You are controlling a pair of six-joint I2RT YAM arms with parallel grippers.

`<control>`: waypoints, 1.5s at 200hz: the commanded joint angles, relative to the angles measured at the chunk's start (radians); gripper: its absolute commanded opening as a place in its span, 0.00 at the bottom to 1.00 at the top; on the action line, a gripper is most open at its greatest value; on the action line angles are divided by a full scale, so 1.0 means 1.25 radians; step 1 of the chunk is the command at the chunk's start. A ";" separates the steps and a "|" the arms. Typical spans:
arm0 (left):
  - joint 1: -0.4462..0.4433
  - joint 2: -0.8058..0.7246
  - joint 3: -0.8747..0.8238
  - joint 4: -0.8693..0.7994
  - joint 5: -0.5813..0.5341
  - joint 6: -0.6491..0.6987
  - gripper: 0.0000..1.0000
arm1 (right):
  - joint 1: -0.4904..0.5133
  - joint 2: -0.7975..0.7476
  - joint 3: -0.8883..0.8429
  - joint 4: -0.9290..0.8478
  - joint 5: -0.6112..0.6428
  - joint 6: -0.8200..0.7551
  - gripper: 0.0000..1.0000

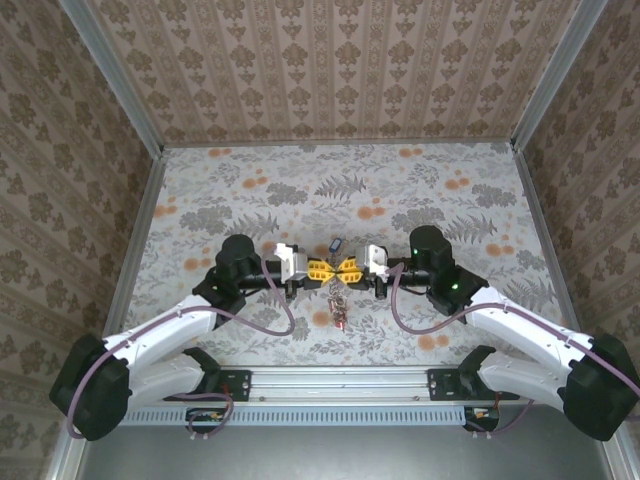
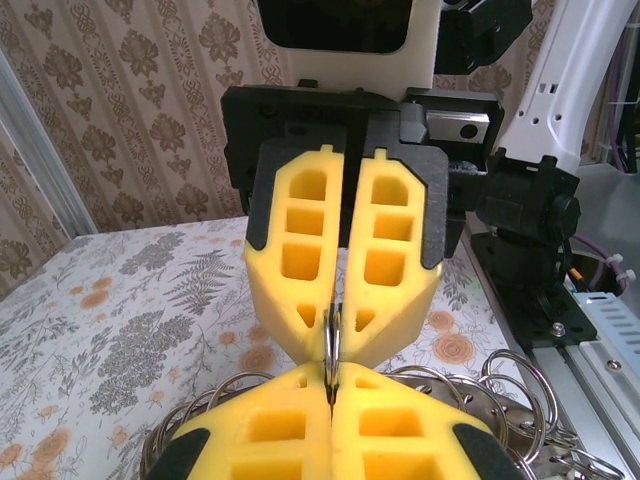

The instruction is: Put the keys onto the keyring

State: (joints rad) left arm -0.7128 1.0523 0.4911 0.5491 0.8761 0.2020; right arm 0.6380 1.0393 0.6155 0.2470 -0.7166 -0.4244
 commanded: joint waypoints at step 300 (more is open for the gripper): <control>-0.018 0.044 0.083 -0.226 -0.048 0.081 0.15 | 0.047 0.056 0.129 -0.230 0.111 -0.114 0.00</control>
State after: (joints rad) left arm -0.7246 1.1023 0.5613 0.2813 0.8112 0.2672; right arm 0.6853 1.1122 0.7418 -0.0700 -0.5709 -0.5552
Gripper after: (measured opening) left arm 0.148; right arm 0.067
